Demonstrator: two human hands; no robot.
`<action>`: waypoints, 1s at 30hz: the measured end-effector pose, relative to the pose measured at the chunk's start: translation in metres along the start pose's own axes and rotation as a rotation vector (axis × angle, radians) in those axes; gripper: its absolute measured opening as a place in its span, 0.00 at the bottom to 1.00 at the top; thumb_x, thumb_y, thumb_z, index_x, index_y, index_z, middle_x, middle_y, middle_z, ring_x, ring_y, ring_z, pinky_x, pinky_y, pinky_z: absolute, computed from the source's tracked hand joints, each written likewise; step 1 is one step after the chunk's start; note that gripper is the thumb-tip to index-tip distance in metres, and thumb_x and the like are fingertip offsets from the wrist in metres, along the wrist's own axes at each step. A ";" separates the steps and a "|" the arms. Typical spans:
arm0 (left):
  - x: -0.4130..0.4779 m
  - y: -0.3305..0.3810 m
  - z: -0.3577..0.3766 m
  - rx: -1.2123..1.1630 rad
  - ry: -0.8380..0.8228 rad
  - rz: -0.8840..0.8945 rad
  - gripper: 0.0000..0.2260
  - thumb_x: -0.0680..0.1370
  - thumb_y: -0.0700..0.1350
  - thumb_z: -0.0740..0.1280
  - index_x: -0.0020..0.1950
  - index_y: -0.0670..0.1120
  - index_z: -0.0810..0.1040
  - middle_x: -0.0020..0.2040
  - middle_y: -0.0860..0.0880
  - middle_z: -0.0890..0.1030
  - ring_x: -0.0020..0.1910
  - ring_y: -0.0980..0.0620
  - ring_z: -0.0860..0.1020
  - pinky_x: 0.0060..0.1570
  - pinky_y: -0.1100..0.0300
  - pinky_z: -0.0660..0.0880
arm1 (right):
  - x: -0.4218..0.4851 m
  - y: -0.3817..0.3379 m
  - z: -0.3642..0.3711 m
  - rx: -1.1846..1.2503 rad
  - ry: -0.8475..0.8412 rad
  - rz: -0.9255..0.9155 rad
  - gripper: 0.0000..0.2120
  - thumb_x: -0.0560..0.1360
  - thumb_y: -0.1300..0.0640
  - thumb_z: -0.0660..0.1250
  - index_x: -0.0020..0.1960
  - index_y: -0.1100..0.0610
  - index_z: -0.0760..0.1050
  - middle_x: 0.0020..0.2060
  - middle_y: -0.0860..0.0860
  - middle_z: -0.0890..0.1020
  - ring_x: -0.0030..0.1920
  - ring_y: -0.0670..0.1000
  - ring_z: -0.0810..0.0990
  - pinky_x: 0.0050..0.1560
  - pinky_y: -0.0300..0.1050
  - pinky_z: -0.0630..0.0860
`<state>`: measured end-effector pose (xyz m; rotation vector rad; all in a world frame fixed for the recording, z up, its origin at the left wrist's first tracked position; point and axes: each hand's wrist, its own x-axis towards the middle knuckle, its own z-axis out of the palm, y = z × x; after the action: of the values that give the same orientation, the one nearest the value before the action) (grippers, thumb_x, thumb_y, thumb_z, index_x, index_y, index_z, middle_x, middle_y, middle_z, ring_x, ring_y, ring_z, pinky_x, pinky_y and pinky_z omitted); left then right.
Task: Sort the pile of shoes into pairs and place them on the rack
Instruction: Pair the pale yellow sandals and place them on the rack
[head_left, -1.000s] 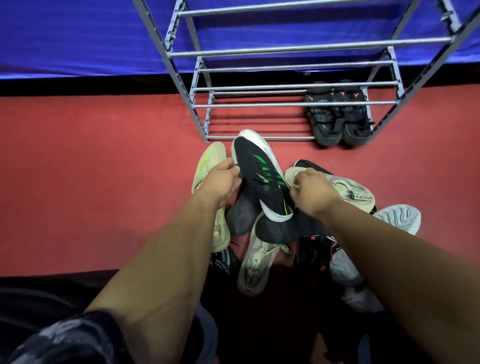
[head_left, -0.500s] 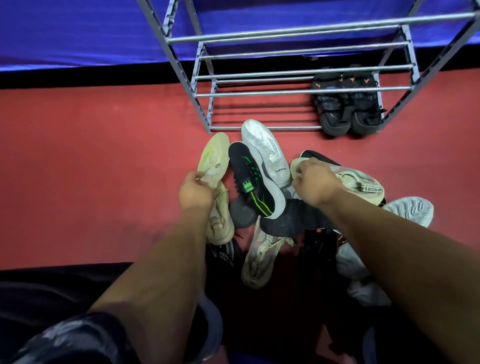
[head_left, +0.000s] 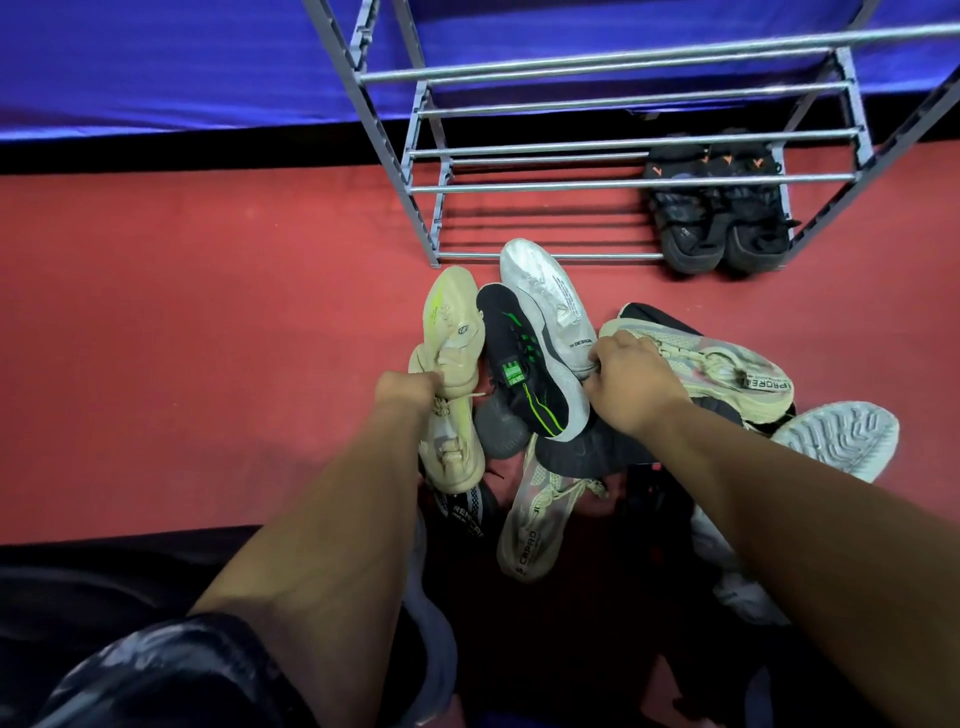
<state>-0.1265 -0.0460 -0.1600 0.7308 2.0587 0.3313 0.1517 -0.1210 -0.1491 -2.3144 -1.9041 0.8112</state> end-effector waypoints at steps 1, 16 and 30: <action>-0.001 0.002 0.000 -0.036 -0.014 -0.003 0.22 0.73 0.52 0.77 0.59 0.38 0.78 0.44 0.45 0.81 0.42 0.44 0.81 0.47 0.50 0.80 | 0.000 -0.001 -0.001 -0.002 0.003 -0.001 0.16 0.79 0.55 0.63 0.64 0.58 0.76 0.59 0.57 0.77 0.61 0.61 0.73 0.64 0.55 0.72; -0.030 0.009 -0.020 -0.499 -0.520 0.096 0.14 0.73 0.37 0.66 0.58 0.41 0.79 0.47 0.45 0.79 0.40 0.49 0.77 0.41 0.57 0.83 | 0.008 -0.052 -0.032 0.604 0.141 0.040 0.19 0.82 0.38 0.63 0.52 0.52 0.83 0.47 0.47 0.84 0.51 0.50 0.81 0.53 0.46 0.73; -0.035 -0.008 -0.020 0.643 -0.217 0.112 0.28 0.78 0.64 0.72 0.65 0.42 0.79 0.54 0.44 0.84 0.45 0.44 0.82 0.46 0.56 0.79 | -0.002 -0.035 -0.016 0.679 0.016 0.240 0.12 0.79 0.51 0.64 0.59 0.54 0.79 0.43 0.53 0.86 0.38 0.57 0.87 0.48 0.55 0.85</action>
<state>-0.1314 -0.0734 -0.1290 1.2075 1.9178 -0.3605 0.1267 -0.1096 -0.1226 -2.0959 -1.0936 1.2174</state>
